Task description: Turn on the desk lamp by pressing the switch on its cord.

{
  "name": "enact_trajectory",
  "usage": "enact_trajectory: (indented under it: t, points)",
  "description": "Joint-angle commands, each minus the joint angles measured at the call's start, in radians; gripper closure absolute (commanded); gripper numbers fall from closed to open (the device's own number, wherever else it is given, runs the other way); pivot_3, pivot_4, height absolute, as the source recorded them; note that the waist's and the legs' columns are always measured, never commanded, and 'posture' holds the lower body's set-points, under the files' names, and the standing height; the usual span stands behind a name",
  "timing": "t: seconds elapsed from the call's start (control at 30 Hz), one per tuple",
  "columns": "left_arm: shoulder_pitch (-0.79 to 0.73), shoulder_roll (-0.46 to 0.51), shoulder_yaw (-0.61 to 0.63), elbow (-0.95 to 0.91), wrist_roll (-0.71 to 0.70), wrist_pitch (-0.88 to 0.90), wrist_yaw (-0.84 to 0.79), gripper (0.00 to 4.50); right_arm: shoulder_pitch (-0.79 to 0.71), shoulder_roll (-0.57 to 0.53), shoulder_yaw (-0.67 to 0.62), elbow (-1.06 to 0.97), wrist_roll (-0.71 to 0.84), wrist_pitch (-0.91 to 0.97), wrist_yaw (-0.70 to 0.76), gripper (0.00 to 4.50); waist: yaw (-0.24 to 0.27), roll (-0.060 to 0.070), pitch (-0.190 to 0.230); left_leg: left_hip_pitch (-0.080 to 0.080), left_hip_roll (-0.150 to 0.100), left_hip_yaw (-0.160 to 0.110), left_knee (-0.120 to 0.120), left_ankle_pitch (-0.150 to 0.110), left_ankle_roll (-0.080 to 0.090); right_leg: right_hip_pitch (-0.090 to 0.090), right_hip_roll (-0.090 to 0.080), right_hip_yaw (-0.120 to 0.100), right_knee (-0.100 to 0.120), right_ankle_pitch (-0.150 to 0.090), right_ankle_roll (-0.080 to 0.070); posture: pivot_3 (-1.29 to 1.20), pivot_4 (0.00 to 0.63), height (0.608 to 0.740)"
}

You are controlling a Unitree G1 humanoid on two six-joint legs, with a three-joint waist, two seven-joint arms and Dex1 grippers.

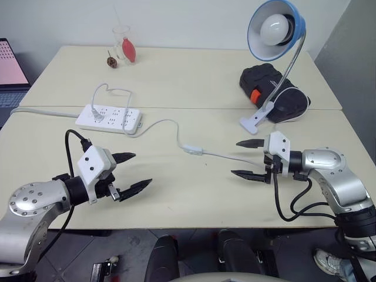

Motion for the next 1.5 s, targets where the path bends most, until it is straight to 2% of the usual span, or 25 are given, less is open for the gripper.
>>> enact_trajectory:
  t: [0.03,0.37,0.6,0.9,1.07,1.3,1.5]
  points:
    - [-0.011,0.021,0.015,-0.032,-0.019,-0.005,-0.026,0.00,-0.006,-0.003,-0.040,-0.013,0.015,-0.021,0.002,0.11,0.000,0.000,0.000,0.000,0.000,0.000,0.000,0.000,0.000,0.000,0.000,0.000,0.000,0.000,0.000,0.00,0.150,0.740]
    - [-0.082,0.023,-0.013,0.009,0.033,-0.029,0.000,0.00,-0.021,0.024,-0.054,-0.060,0.044,0.052,-0.044,0.11,0.000,0.000,0.000,0.000,0.000,0.000,0.000,0.000,0.000,0.000,0.000,0.000,0.000,0.000,0.000,0.00,0.150,0.740]
    - [-0.089,0.054,-0.033,0.043,0.043,-0.099,-0.101,0.00,-0.023,0.013,-0.024,-0.092,0.013,0.097,-0.048,0.11,0.001,0.000,0.000,0.000,0.000,0.000,0.000,0.000,0.000,0.000,0.000,0.000,0.000,0.000,0.000,0.00,0.150,0.740]
    - [-0.082,0.051,-0.038,0.091,0.070,-0.134,-0.138,0.00,-0.066,0.032,0.014,-0.091,0.001,0.173,-0.052,0.11,0.000,0.000,0.000,0.000,0.000,0.000,0.000,0.000,0.000,0.000,0.000,0.000,0.000,0.000,0.000,0.00,0.150,0.740]
    - [-0.111,0.048,-0.067,0.131,0.088,-0.159,-0.151,0.00,-0.132,0.087,0.077,-0.025,-0.057,0.207,-0.093,0.11,-0.002,0.000,0.000,0.000,0.000,0.000,0.000,0.000,0.000,0.000,0.000,0.000,0.000,0.000,0.000,0.00,0.150,0.740]
    - [-0.168,0.054,-0.112,0.168,0.096,-0.173,-0.185,0.00,-0.306,0.226,0.185,0.146,-0.129,0.286,-0.140,0.11,-0.003,0.000,0.000,0.000,0.000,0.000,0.000,0.000,0.000,-0.001,0.000,0.000,0.000,0.002,0.003,0.00,0.150,0.740]
    - [-0.183,0.050,-0.142,0.147,0.090,-0.166,-0.198,0.00,-0.422,0.318,0.260,0.349,-0.202,0.228,-0.111,0.11,-0.004,0.001,0.000,-0.001,0.000,-0.001,-0.001,0.000,0.000,-0.002,0.000,-0.001,0.000,0.002,0.003,0.00,0.150,0.740]
